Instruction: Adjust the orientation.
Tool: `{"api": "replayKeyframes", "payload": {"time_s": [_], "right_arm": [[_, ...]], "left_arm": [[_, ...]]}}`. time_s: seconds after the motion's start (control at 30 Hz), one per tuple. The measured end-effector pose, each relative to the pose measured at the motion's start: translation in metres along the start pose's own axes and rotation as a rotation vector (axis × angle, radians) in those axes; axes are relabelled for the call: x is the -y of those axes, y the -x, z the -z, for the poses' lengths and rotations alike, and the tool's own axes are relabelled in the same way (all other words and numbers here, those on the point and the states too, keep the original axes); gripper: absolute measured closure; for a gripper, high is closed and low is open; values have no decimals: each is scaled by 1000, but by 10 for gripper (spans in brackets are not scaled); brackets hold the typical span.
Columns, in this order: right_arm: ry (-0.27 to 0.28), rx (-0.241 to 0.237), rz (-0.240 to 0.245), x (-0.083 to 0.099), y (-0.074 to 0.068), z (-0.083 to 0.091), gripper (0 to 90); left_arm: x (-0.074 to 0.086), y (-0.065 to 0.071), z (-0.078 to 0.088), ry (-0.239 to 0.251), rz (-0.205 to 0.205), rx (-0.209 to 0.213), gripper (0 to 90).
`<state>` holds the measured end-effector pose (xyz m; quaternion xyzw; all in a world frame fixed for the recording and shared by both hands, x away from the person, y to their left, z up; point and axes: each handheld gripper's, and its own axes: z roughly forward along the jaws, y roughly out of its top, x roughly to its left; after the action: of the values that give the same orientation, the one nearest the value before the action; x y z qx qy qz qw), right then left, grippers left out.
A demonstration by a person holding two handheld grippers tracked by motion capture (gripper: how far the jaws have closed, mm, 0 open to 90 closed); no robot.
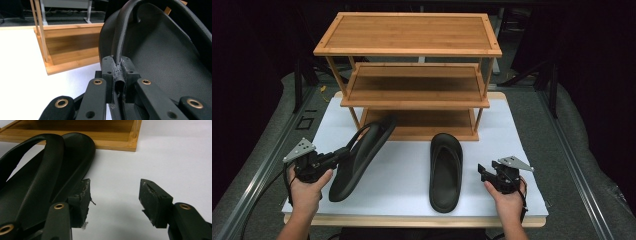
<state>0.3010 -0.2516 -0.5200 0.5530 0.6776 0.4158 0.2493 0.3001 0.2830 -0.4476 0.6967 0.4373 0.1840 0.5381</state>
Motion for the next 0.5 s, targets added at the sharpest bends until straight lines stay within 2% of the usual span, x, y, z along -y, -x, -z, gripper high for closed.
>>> {"api": "replayKeyframes", "payload": {"time_s": [0.2,0.33,0.5], "right_arm": [[5,1,-1,0,0,0,425],[3,6,-8,1,0,1,425],[5,7,-8,1,0,1,425]], "left_arm": [[-6,0,7,22,-6,-6,833],[-11,2,7,31,-6,6,834],[-24,5,6,51,-22,8,834]]}}
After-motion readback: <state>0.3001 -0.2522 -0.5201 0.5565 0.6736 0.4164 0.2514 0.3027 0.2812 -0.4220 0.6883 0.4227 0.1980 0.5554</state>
